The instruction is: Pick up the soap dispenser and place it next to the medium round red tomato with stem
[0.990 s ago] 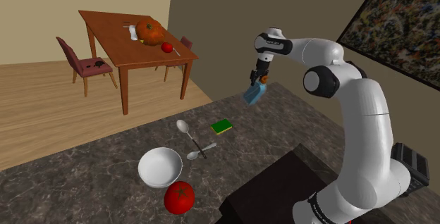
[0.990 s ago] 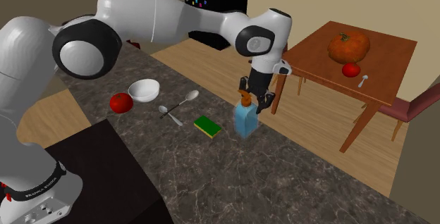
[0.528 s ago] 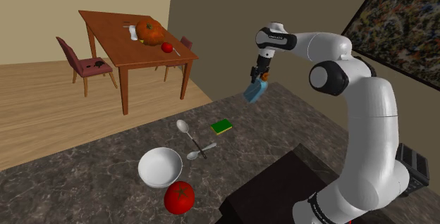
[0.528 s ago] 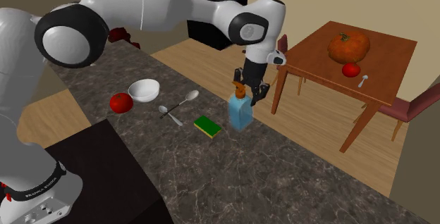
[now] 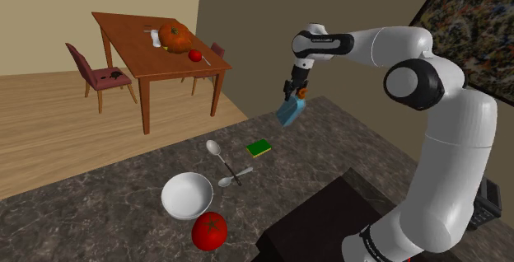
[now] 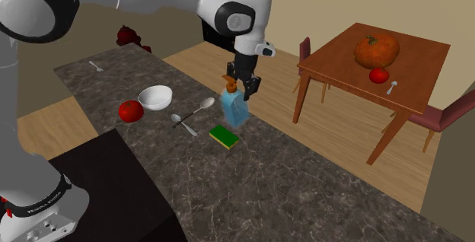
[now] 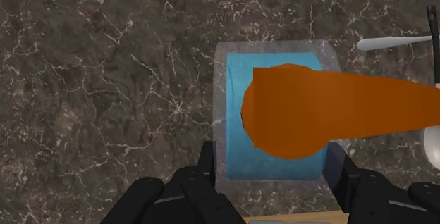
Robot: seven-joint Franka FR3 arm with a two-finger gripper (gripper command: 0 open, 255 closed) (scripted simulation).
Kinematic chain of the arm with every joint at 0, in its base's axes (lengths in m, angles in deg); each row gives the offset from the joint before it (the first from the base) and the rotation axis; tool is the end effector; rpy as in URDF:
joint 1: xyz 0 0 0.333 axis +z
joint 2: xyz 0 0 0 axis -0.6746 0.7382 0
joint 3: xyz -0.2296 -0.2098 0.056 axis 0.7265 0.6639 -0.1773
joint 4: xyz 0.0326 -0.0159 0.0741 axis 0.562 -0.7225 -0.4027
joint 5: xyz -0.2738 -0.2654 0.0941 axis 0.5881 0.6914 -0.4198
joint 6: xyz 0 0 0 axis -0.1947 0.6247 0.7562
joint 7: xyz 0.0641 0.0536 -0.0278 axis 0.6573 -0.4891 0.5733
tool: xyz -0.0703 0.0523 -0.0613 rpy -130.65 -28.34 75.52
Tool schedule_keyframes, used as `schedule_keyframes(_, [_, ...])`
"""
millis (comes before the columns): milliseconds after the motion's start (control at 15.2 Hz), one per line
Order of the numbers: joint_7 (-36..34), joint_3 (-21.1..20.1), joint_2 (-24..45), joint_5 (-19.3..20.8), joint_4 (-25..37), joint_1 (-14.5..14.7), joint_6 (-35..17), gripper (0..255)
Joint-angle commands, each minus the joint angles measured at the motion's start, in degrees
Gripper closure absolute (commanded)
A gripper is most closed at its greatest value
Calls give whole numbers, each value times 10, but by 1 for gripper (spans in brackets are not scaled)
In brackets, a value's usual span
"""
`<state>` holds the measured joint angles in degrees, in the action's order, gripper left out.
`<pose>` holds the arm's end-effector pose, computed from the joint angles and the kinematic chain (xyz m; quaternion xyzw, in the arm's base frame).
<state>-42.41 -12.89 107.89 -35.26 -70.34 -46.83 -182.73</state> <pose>0.6533 -0.1559 0.3716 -0.9960 0.0078 0.0866 0.0199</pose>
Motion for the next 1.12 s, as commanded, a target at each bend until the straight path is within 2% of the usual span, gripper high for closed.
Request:
schedule_keyframes(0, [-20,-4,-32,4,-41,18,-10,255])
schedule_keyframes(528, [-111,-31,-121,11,-147,84,-32,255])
schedule_keyframes(1056, [-208,-70,-179,9,-205,145,-37,255])
